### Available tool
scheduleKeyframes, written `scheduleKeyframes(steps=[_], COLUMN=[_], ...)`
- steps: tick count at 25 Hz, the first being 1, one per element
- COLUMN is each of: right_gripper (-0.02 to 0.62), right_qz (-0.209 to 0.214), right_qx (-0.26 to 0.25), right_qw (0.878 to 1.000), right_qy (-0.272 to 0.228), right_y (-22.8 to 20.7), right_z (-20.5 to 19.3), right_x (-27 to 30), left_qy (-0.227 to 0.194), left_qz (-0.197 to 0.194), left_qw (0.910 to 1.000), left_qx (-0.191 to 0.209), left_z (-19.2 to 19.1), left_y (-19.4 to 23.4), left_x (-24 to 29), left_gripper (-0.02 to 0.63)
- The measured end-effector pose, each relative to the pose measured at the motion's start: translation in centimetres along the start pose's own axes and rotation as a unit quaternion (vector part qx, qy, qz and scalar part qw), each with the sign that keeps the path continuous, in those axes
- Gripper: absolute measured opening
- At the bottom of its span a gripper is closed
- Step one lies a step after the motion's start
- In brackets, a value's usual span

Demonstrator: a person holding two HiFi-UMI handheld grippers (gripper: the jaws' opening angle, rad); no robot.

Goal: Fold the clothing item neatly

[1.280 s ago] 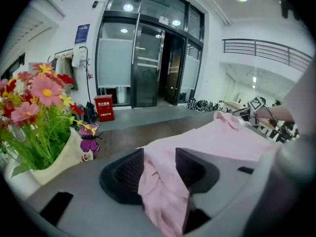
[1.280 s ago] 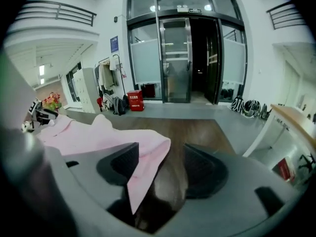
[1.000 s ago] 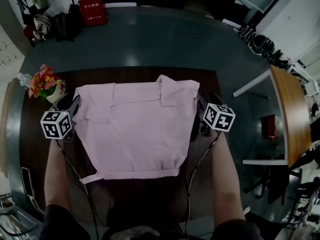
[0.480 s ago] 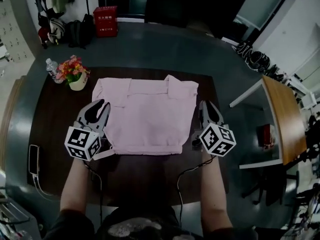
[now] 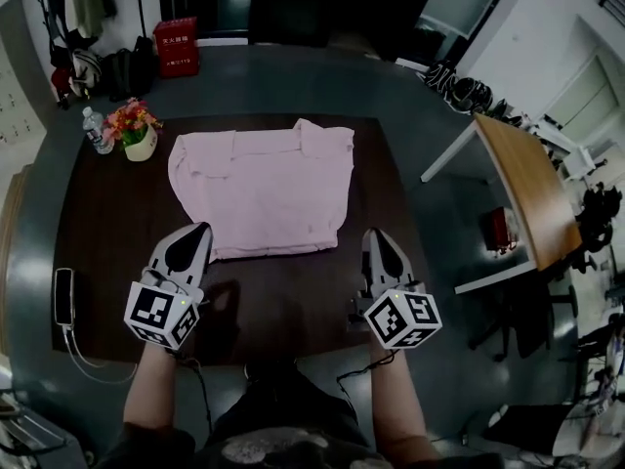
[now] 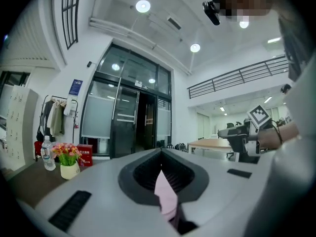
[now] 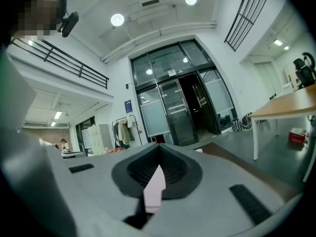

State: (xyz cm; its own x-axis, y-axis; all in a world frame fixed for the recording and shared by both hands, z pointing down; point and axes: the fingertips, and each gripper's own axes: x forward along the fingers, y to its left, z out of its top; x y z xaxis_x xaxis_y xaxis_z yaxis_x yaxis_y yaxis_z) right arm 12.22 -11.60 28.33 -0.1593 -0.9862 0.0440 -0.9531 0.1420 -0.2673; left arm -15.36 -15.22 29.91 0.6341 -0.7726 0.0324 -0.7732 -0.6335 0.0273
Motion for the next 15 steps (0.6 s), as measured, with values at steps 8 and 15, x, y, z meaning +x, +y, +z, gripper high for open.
scheduleKeyframes(steps=[8,15], right_gripper=[-0.006,-0.006], right_qz=[0.047,0.108], right_qx=[0.008,-0.02], right_qw=[0.999,0.994], right_qy=[0.01,0.015], right_y=[0.9,1.7], right_z=[-3.1,-3.3], right_x=[-7.9,-18.6], left_qy=[0.044,0.036], left_qz=[-0.01,0.014], left_qw=[0.9968,0.9976], left_qx=[-0.066,-0.057], left_z=[-6.5,-6.2], left_y=[-10.7,-20.6], left_x=[-6.4,-12.0], left_gripper=[0.011,0.011])
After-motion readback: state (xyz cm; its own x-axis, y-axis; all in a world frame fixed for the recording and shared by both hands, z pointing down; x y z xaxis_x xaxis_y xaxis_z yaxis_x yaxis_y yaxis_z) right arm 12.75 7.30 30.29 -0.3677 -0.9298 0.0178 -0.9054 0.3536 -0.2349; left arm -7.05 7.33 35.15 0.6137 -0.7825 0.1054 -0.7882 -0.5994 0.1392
